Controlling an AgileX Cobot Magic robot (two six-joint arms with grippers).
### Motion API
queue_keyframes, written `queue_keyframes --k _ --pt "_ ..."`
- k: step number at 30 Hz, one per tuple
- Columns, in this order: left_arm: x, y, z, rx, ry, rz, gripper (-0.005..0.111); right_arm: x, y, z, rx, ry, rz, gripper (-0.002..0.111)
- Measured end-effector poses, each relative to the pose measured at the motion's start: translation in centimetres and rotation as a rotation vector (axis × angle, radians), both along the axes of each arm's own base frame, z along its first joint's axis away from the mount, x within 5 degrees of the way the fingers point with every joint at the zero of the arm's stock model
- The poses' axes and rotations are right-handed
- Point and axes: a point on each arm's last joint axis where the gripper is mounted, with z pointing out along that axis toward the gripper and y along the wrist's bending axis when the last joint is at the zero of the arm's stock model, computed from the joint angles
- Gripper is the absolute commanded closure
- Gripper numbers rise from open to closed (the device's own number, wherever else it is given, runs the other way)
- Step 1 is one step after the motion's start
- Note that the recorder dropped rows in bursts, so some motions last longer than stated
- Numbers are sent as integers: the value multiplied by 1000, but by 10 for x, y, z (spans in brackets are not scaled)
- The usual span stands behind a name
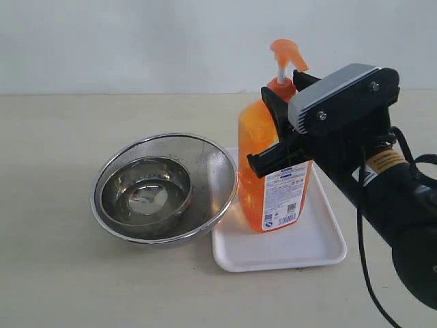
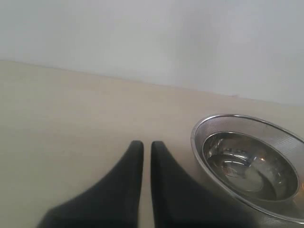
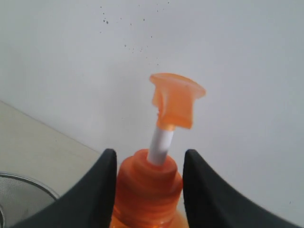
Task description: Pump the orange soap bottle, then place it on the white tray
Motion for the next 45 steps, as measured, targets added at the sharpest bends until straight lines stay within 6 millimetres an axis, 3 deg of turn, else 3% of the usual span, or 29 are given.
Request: queue_keyframes --k 20,39,45 --pt "0 0 0 0 0 0 101 -2 0 5 -44 -18 7 108" --pt "0 0 0 0 0 0 101 -12 -3 18 -217 -10 50 108" --pt "0 0 0 0 0 0 101 -8 -13 17 -136 52 -60 108"
